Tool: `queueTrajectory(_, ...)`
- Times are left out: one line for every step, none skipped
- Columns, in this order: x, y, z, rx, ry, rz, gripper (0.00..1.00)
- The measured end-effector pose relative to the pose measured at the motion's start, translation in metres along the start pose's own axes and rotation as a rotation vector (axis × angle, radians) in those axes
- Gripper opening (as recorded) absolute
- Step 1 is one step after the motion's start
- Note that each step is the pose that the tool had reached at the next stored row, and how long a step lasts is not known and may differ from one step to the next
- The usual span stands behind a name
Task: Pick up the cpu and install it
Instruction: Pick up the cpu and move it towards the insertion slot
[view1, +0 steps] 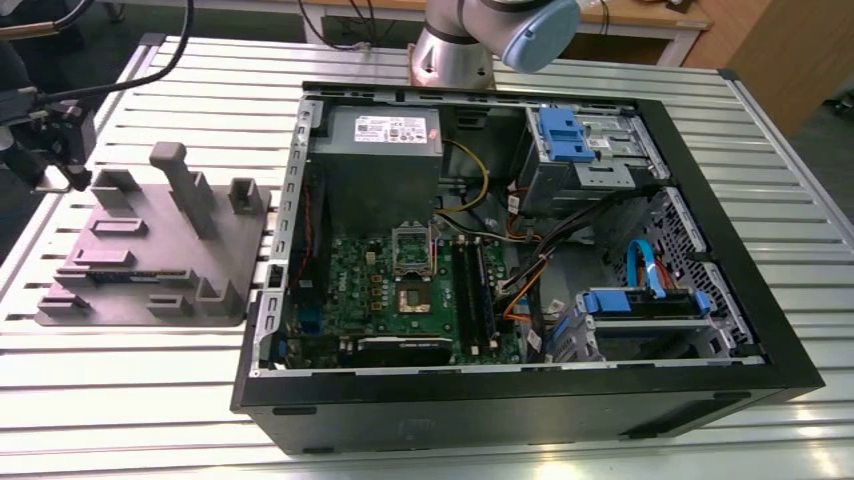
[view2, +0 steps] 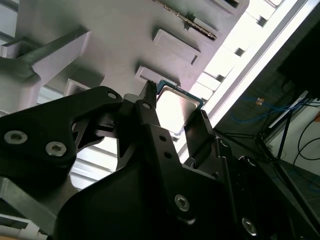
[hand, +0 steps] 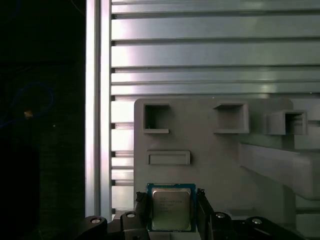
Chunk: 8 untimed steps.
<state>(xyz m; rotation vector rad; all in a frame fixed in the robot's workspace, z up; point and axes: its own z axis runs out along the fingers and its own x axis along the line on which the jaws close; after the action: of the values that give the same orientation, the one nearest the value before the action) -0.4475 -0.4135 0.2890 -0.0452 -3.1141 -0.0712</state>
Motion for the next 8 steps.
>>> queueTrajectory(0.0001,0.0001,-0.0021,0.0,0.0,0.0,0.47)
queueTrajectory(0.0001,0.0002,-0.0038,0.0,0.0,0.0,0.47)
queueTrajectory(0.0002,0.0003,-0.0054,0.0,-0.0001,0.0,0.47)
queueTrajectory(0.0002,0.0003,-0.0071,0.0,0.0,0.0,0.47)
queueTrajectory(0.0002,0.0004,-0.0091,0.0,0.0,0.0,0.47)
queueTrajectory(0.0003,0.0005,-0.0111,0.0001,0.0,0.0,0.47)
queueTrajectory(0.0004,0.0006,-0.0131,0.0,-0.0001,0.0,0.47)
queueTrajectory(0.0004,0.0007,-0.0148,0.0,0.0,0.0,0.47)
